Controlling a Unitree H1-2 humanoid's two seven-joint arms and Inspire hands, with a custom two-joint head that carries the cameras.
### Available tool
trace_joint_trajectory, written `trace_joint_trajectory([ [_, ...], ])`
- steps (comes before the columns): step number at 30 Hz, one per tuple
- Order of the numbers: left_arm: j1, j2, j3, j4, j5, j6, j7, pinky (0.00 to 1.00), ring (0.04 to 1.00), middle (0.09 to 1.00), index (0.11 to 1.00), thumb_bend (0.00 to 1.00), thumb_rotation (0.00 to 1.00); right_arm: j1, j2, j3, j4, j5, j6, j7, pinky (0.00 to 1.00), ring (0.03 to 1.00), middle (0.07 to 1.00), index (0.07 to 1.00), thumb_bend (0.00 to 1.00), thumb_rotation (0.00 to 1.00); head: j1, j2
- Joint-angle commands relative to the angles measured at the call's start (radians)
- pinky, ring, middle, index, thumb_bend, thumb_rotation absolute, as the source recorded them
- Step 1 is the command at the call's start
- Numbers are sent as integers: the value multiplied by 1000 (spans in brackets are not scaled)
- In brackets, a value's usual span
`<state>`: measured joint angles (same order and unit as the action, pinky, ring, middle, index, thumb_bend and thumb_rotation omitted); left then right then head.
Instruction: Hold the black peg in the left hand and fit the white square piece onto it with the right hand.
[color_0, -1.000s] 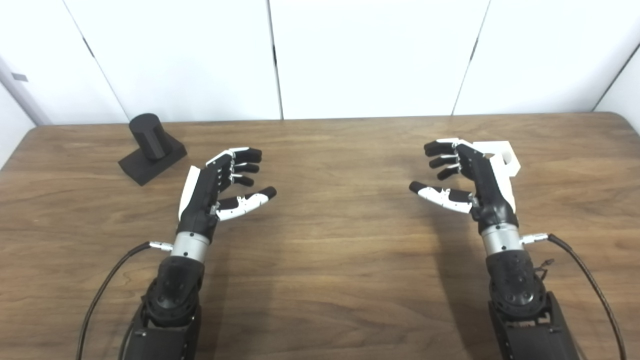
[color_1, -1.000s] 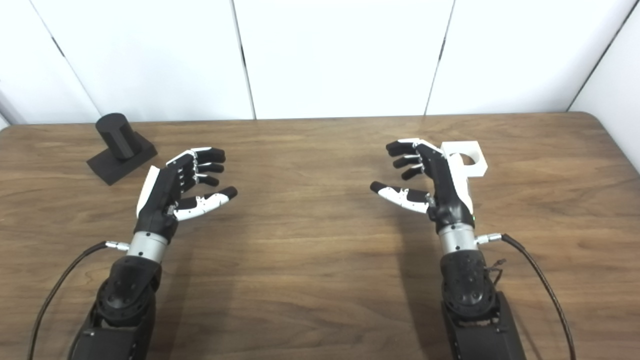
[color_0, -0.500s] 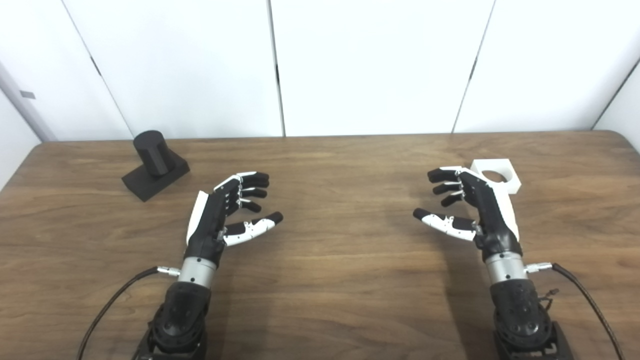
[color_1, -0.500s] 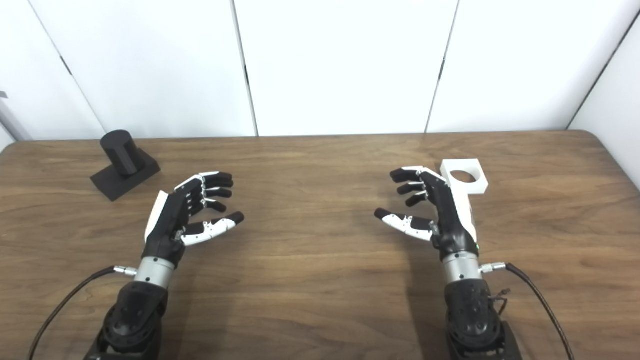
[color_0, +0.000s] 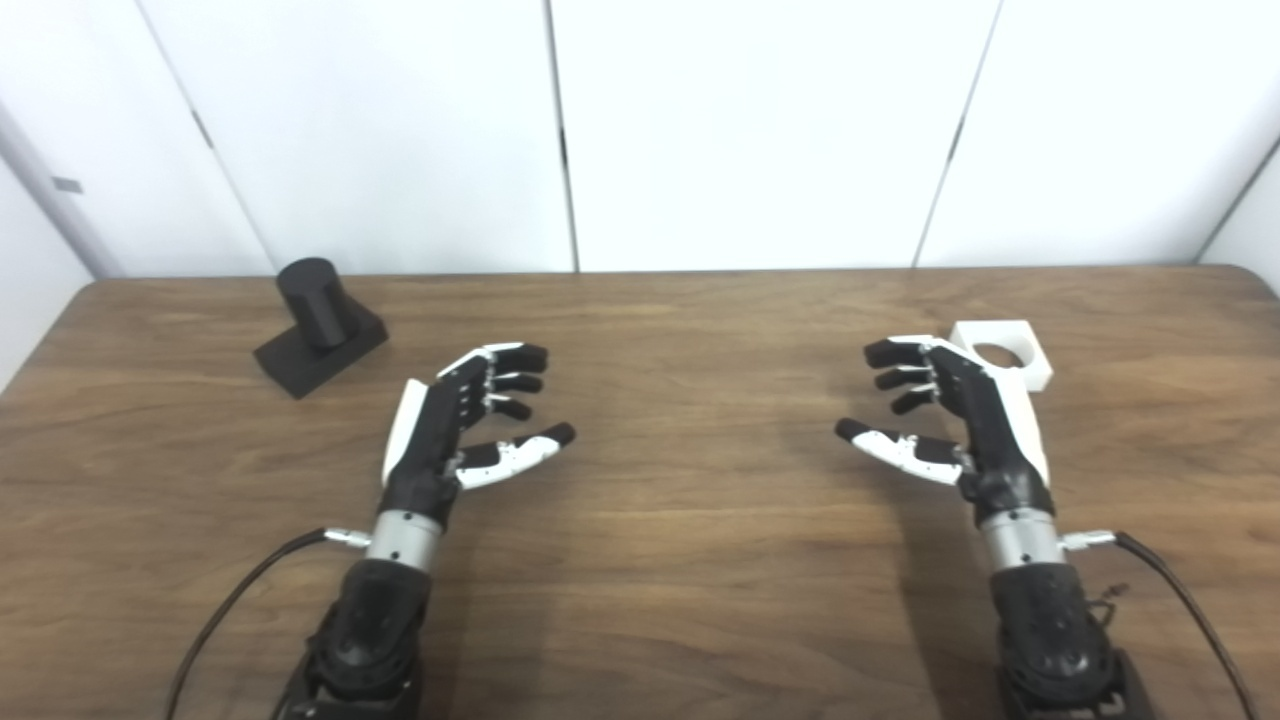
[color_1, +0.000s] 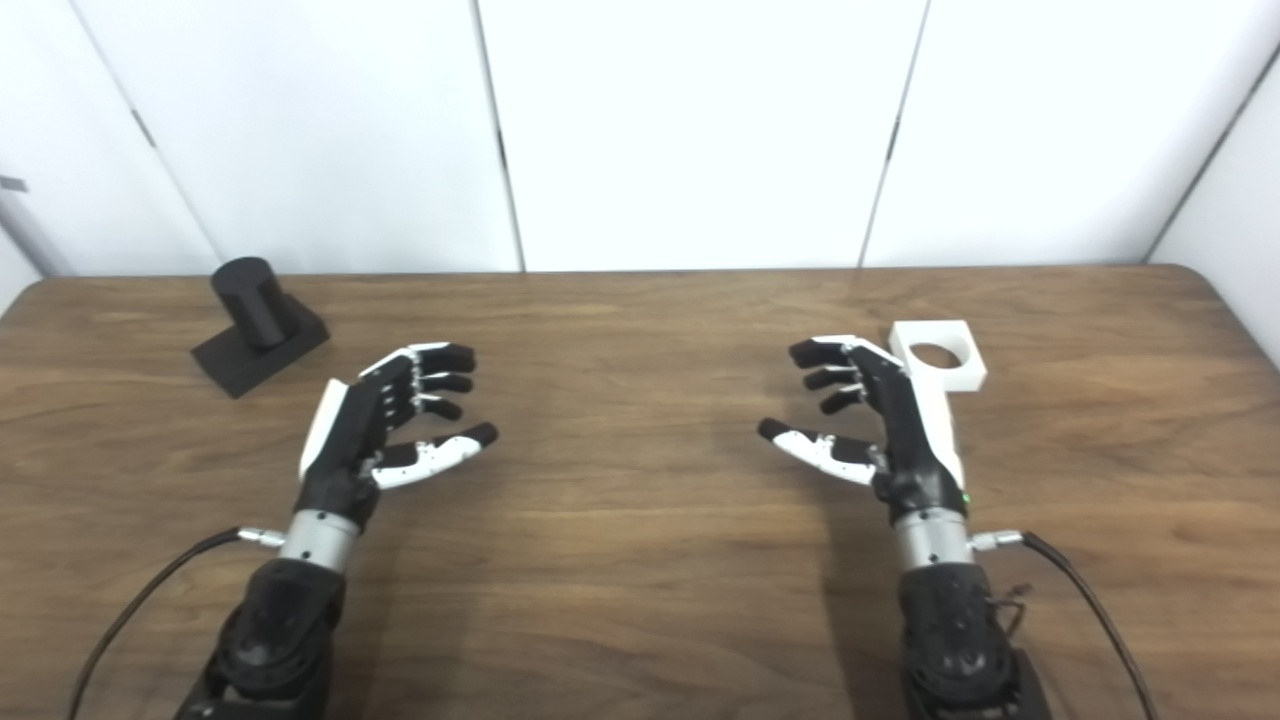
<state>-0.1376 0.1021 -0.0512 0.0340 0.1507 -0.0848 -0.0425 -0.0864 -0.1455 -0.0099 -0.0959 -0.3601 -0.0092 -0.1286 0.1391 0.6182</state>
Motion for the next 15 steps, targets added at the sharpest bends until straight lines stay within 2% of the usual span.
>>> trace_joint_trajectory([
  [1,-30,-13,-7,-18,8,-31,14,554,691,723,680,705,0,-29,-16,-15,-24,14,-34,-6,495,612,652,633,568,0,24,-2],
  [7,-34,-45,-23,-24,30,3,22,550,689,728,671,725,0,-24,-39,-27,-36,50,-46,13,496,614,661,633,546,0,97,-12],
  [15,-35,-57,-29,-20,30,22,17,553,688,726,666,714,0,-23,-47,-29,-38,65,-40,19,502,614,665,627,543,0,103,-14],
])
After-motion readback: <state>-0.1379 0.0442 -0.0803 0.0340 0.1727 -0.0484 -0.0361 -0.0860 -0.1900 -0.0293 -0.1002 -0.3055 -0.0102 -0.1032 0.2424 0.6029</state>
